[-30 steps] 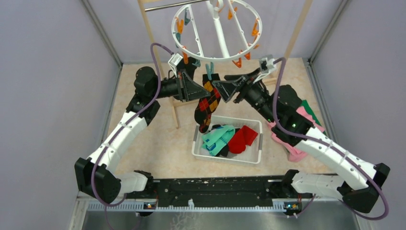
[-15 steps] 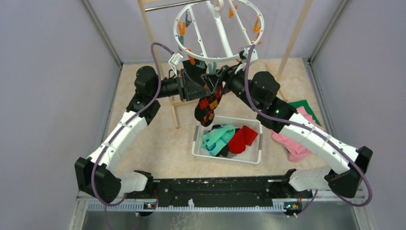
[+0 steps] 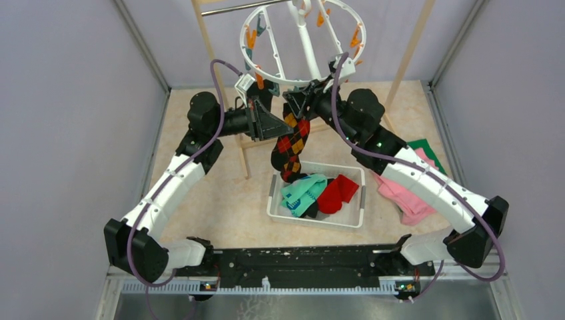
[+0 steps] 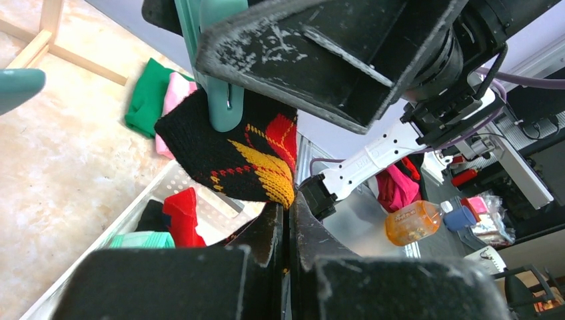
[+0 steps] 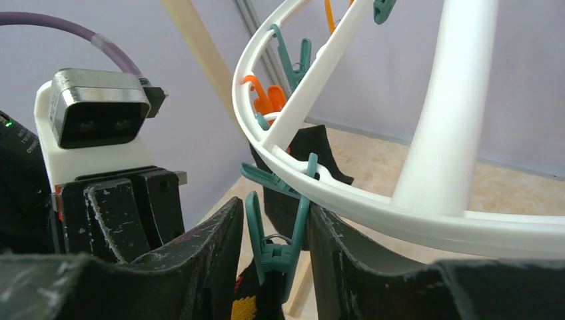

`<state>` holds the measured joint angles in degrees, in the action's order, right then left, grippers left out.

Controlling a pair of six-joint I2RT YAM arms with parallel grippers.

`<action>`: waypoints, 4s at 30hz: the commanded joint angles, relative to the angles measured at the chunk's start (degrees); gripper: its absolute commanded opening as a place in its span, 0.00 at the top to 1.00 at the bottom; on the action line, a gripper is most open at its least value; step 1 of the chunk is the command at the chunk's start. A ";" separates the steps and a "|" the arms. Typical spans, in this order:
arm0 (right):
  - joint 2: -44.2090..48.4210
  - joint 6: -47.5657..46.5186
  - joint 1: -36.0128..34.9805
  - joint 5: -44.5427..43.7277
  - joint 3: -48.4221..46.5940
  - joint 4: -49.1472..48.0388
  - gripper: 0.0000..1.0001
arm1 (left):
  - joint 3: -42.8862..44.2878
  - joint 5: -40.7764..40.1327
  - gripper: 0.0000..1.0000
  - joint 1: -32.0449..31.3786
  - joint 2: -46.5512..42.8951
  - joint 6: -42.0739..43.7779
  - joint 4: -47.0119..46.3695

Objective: Remove the socks clipped to the hanger

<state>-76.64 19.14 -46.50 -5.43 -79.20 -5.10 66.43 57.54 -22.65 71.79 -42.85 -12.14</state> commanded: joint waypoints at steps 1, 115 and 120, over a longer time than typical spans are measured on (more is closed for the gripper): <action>-0.73 0.81 1.34 2.27 -1.94 -4.28 0.62 | 2.04 -0.06 1.00 -0.27 -0.60 1.20 -1.30; 23.19 -3.33 -0.22 10.25 31.72 -9.35 0.01 | 13.39 -14.85 1.00 -2.41 3.59 29.77 24.73; 17.20 -10.62 -5.57 5.87 32.17 -16.29 0.01 | 15.65 -15.64 1.00 -4.45 4.40 28.60 25.42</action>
<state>-55.44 15.70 -49.82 5.30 -46.98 -13.15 78.30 42.87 -25.78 75.99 -12.71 14.02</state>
